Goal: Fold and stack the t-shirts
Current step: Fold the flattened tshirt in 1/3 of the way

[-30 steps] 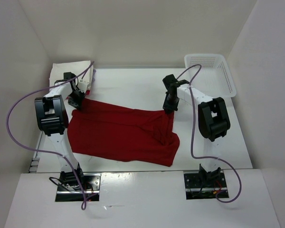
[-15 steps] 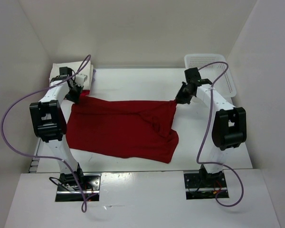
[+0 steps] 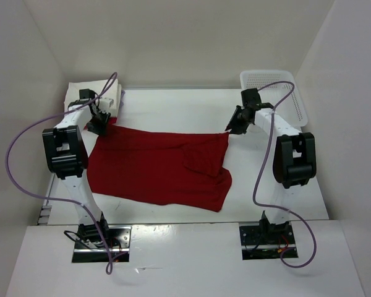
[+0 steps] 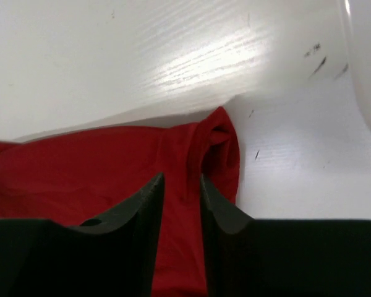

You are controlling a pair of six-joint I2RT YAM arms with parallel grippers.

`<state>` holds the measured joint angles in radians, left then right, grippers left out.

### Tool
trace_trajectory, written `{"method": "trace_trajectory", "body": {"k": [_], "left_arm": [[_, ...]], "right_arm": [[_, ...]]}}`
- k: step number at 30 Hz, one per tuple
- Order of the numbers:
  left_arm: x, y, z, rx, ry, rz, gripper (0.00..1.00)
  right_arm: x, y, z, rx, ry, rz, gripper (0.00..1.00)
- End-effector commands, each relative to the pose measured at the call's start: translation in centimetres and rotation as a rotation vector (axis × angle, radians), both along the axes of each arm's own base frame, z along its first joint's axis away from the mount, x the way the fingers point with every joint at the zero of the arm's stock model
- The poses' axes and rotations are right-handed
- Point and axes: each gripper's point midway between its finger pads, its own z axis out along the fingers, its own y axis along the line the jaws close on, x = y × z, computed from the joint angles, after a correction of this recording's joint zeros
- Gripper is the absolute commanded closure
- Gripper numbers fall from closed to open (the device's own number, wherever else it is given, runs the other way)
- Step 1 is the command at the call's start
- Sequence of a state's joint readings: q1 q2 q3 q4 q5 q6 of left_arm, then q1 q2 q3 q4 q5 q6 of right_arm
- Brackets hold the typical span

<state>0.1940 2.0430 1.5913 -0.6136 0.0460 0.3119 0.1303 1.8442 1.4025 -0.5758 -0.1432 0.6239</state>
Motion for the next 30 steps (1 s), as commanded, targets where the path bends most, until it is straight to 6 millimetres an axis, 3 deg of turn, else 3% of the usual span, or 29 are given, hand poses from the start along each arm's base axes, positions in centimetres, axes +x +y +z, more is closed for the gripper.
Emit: {"method": "trace_trajectory", "body": {"k": [1,6,7,11,13,14,16,17,18,20,22,24,26,30], "left_arm": [[1.8,0.1,0.4,-0.03,-0.039,0.018,0.57],[3.1,0.3,1.7,-0.025,-0.087,0.026,0.55],[3.1,0.3,2.1,-0.027,-0.096,0.033,0.55],[3.5,0.8,3.3,-0.002,-0.121,0.044,0.5],[2.5,1.0,3.4,0.024,-0.103,0.032,0.47],[2.2,1.1,4.0,0.034,-0.111,0.037,0.46],[0.2,1.2,3.4,0.056,-0.057,0.022,0.46],[-0.3,1.6,4.4,0.085,-0.068,0.036,0.46],[-1.0,1.9,4.5,0.108,-0.061,0.033,0.46],[-3.2,3.0,4.4,0.162,-0.029,0.054,0.44],[-4.3,3.4,4.2,0.193,-0.006,0.055,0.44],[-5.8,3.2,2.7,0.195,0.051,0.045,0.44],[-6.4,2.6,1.1,0.164,0.088,0.03,0.43],[-8.1,1.9,-2.2,0.124,0.185,0.023,0.43]], "right_arm": [[3.3,0.0,2.4,-0.003,-0.123,0.017,0.64],[2.6,0.7,4.4,-0.056,-0.151,0.051,0.44],[2.2,1.1,5.3,-0.074,-0.168,0.056,0.44],[-1.7,1.3,4.3,-0.125,-0.078,0.041,0.44],[-3.7,0.6,3.5,-0.136,-0.028,0.006,0.51],[-5.4,0.5,3.1,-0.129,-0.002,-0.026,0.76],[-7.1,-0.1,2.7,-0.128,0.022,-0.075,0.97],[-8.9,-0.5,1.3,-0.126,0.074,-0.1,1.0],[-9.5,-0.6,1.4,-0.121,0.073,-0.108,1.0],[-11.5,-0.3,-0.7,-0.105,0.147,-0.086,1.0],[-12.3,0.5,-2.3,-0.085,0.176,-0.058,0.91],[-12.2,3.0,-3.0,-0.028,0.167,0.031,0.82],[-12.3,3.8,-3.6,-0.036,0.172,0.063,0.79],[-12.6,4.9,-4.5,-0.062,0.197,0.109,0.59]]}}
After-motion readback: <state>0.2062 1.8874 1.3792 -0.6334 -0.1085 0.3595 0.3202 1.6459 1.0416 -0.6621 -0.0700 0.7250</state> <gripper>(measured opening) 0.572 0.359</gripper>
